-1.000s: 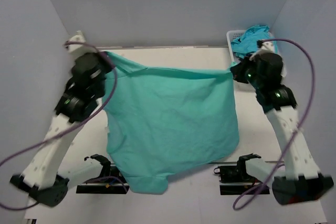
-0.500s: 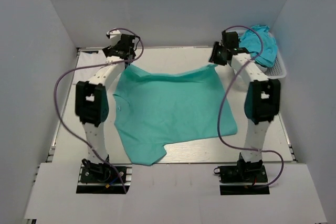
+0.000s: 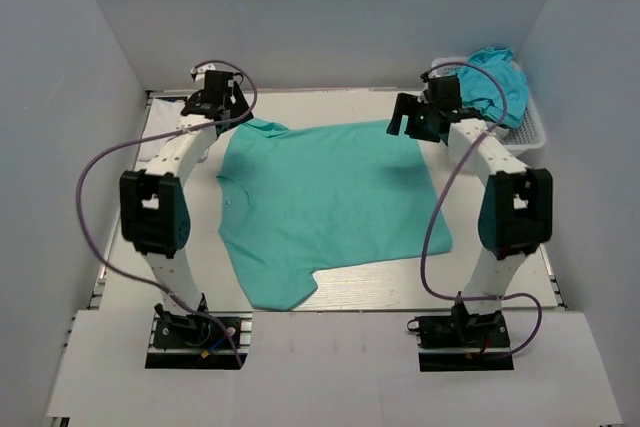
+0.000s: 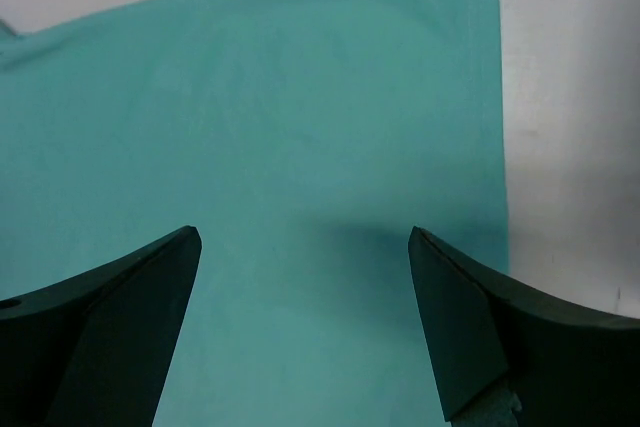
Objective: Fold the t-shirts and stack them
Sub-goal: Flatten out the tshirt
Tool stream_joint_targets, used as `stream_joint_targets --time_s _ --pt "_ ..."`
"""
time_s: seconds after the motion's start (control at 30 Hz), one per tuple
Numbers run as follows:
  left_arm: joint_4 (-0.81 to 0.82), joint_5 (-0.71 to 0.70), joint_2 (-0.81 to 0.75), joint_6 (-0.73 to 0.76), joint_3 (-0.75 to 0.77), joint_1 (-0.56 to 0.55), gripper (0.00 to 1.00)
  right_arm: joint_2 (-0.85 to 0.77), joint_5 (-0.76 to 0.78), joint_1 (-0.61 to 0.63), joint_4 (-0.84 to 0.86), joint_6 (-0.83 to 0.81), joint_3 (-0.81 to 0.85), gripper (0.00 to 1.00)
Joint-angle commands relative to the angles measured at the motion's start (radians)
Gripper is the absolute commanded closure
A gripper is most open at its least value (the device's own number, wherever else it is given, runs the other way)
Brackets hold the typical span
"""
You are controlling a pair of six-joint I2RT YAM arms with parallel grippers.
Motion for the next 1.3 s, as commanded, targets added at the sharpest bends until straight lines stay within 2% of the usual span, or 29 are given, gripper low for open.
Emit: stream_joint_targets --time_s 0.0,0.07,0.13,0.2,0.33,0.43,0.53,0.73,0.93,1.07,1.27 --pt "0.075 0.121 -0.256 0.018 -0.128 -0.032 0.0 -0.207 -0.008 0.013 0.079 -0.021 -0.159 0.1" --pt "0.075 0.256 -0.324 -0.008 -0.254 -0.033 0.0 -0.258 -0.003 0.019 0.096 0.005 -0.267 0.1" --pt "0.107 0.333 -0.414 -0.022 -0.386 -0.033 0.0 -0.347 -0.003 0.019 0.122 0.033 -0.397 0.1" --pt "0.147 0.425 -0.46 -0.043 -0.508 -0.042 0.0 -0.395 -0.001 0.02 0.128 0.043 -0.446 0.1" --pt "0.214 0.581 -0.511 -0.114 -0.656 -0.051 0.0 -0.45 -0.052 0.026 0.128 0.077 -0.593 0.1" --pt "0.256 0.571 -0.523 -0.134 -0.747 -0.062 0.0 -0.452 -0.074 0.04 0.137 0.086 -0.652 0.1" --pt "0.217 0.47 -0.514 -0.144 -0.747 -0.062 0.0 -0.427 -0.04 0.048 0.134 0.103 -0.675 0.1" --pt "0.18 0.398 -0.389 -0.135 -0.65 -0.062 0.0 -0.367 0.014 0.056 0.14 0.109 -0.666 0.1" --pt "0.108 0.366 -0.145 -0.135 -0.514 -0.043 0.0 -0.234 0.048 0.056 0.128 0.12 -0.62 0.1" --pt "0.039 0.327 0.013 -0.135 -0.347 -0.043 0.0 -0.164 0.049 0.056 0.113 0.123 -0.569 0.1" --pt "-0.041 0.289 0.187 -0.105 -0.09 -0.025 0.0 -0.05 0.043 0.053 0.068 0.126 -0.402 0.1"
